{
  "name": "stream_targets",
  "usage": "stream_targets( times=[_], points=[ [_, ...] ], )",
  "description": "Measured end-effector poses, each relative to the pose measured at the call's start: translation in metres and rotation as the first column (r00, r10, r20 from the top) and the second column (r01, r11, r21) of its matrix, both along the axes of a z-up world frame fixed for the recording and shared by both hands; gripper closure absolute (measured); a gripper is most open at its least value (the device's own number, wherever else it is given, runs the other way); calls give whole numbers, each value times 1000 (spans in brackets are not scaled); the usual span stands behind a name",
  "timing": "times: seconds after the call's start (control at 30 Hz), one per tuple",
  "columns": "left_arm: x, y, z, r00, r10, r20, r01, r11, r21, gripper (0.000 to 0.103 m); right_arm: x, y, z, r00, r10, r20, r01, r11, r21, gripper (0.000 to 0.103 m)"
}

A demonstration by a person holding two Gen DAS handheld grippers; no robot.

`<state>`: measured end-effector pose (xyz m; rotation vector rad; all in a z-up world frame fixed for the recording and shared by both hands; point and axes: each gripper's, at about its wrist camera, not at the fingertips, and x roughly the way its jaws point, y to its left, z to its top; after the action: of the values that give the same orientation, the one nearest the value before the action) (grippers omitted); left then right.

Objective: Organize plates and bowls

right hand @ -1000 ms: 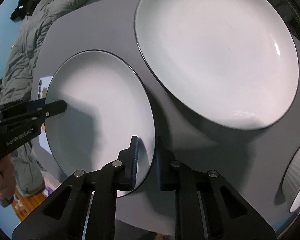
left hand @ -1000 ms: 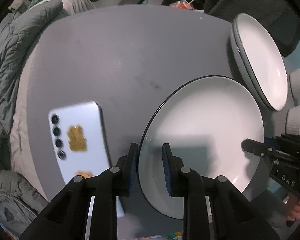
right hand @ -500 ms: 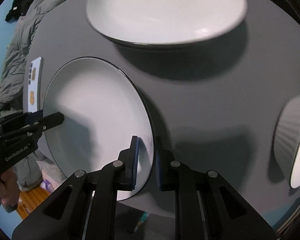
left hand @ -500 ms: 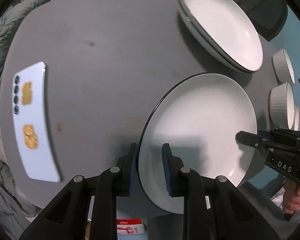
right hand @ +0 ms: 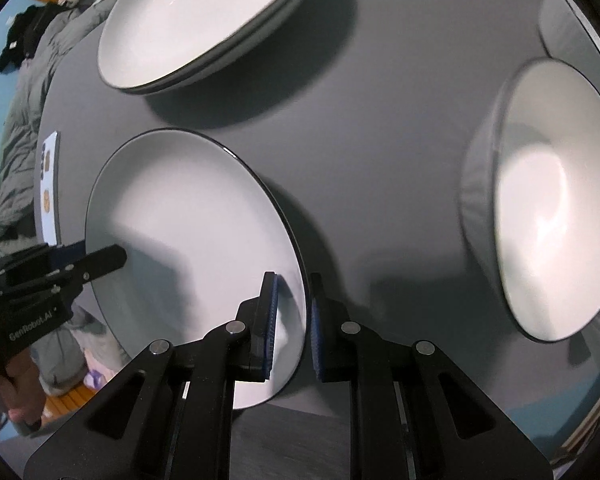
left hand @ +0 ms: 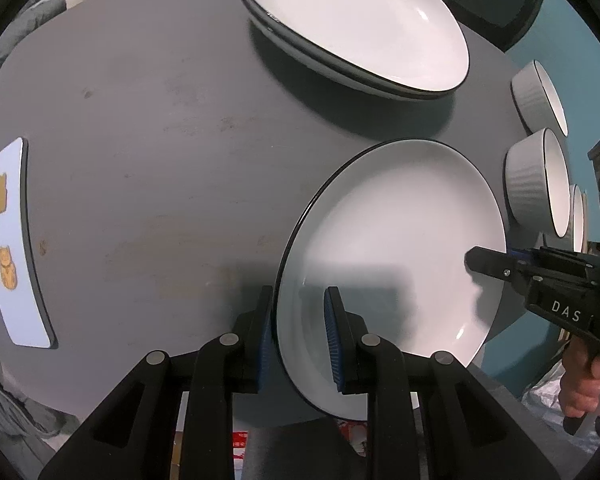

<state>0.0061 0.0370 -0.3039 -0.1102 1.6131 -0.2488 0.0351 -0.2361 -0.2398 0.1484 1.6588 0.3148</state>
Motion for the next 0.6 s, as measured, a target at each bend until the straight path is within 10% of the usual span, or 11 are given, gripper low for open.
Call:
stream_targets(
  times=[0.6],
  points=[
    [17,-5,-2,999,39,-29,-40,998,-48,80,-4,17,-12,993,-120,9,119,991,63,84]
  ],
)
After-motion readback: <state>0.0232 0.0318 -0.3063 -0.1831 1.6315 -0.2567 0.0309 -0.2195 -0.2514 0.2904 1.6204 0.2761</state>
